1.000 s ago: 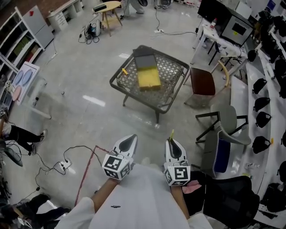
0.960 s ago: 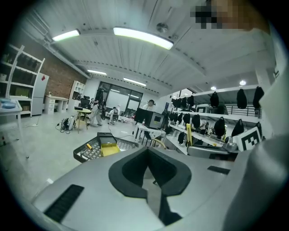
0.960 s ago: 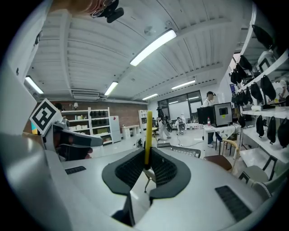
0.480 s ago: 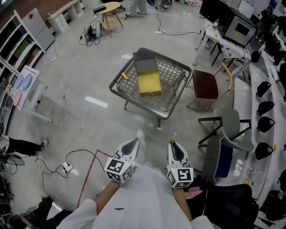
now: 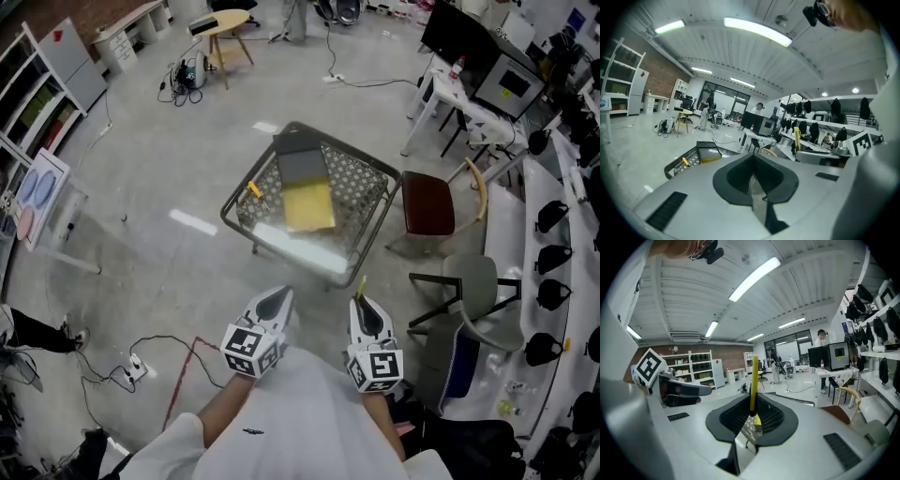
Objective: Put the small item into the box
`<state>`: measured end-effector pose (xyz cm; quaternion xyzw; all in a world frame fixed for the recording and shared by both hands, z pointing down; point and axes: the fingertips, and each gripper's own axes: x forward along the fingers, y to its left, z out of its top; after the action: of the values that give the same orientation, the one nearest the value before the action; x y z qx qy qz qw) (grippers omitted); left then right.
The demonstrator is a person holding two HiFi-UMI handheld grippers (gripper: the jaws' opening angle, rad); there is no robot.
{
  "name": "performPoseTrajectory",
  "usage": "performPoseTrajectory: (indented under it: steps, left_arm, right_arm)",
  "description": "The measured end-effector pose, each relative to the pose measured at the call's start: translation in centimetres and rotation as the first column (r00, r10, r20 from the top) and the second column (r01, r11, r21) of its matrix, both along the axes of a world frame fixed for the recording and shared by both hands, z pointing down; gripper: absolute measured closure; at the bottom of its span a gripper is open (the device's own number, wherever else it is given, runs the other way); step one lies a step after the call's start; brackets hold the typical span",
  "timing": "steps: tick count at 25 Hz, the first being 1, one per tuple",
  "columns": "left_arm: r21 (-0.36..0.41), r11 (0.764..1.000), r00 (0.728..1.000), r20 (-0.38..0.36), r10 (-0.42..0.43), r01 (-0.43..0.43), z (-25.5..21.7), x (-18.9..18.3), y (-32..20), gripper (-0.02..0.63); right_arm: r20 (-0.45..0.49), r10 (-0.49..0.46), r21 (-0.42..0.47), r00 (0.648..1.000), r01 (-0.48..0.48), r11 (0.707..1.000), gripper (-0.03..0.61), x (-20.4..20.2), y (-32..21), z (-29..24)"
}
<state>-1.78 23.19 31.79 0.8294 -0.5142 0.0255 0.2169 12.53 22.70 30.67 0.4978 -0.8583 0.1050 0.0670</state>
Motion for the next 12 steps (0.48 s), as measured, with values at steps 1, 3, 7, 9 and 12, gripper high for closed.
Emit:
performPoseTrajectory:
  steps: [1, 3, 7, 9, 12]
  left_arm:
    - [-0.002, 1.000, 1.000, -0.002, 0.004, -0.004, -0.1, -0.6, -1.5, 0.612]
    - [-0.009, 1.000, 1.000, -0.009, 0.024, -0.024, -0.3, -1.6, -4.5, 0.612]
    - [-0.013, 0.998, 0.998, -0.019, 0.059, -0.059, -0.7, -2.7, -10.5, 0.612]
    - [-0.010, 0.997, 0.997, -0.024, 0.070, -0.070, -0.9, -3.1, -12.9, 0.612]
    - [-0.005, 0.995, 0.995, -0.024, 0.095, -0.095, -0.8, -3.5, -15.9, 0.612]
  right_arm:
    - [0.001, 0.003, 0.002, 1.000, -0.003, 1.000, 0.540, -0.7, -1.5, -0.2]
    - [0.005, 0.013, 0.008, 1.000, -0.013, 1.000, 0.540, -1.9, -4.4, -0.7]
    - [-0.004, 0.025, 0.006, 1.000, -0.025, 1.000, 0.540, -3.3, -9.8, -1.0]
    - [-0.009, 0.037, 0.007, 0.999, -0.037, 0.999, 0.540, -3.6, -12.2, -1.0]
    - [-0.012, 0.056, 0.010, 0.998, -0.055, 0.998, 0.540, -4.2, -15.3, -1.0]
